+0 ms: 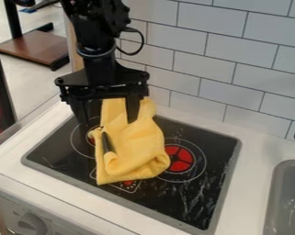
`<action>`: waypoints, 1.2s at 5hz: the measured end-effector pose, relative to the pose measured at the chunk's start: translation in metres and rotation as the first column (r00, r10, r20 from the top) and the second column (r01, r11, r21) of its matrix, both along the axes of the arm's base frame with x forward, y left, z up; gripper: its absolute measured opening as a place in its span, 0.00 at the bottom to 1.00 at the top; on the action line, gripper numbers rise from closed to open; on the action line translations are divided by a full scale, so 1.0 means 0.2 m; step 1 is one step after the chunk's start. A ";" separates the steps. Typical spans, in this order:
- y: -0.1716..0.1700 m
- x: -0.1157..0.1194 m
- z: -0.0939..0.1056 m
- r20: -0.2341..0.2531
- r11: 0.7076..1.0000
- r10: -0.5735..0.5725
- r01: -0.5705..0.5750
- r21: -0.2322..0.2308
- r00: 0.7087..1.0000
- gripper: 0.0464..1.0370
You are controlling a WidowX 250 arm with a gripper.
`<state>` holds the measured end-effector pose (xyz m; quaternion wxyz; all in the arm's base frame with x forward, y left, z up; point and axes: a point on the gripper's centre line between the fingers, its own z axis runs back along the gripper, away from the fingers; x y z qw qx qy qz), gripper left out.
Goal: Move the cloth from top to bottom of burner
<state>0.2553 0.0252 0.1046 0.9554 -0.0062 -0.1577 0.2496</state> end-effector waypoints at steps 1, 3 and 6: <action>-0.01 -0.01 -0.03 -0.023 1.000 0.000 0.000 -0.003 1.000 0.96; -0.05 0.06 -0.17 -0.096 0.999 0.038 -0.038 -0.002 0.995 0.96; -0.11 0.21 -0.36 -0.124 0.999 0.051 -0.050 0.012 0.991 0.96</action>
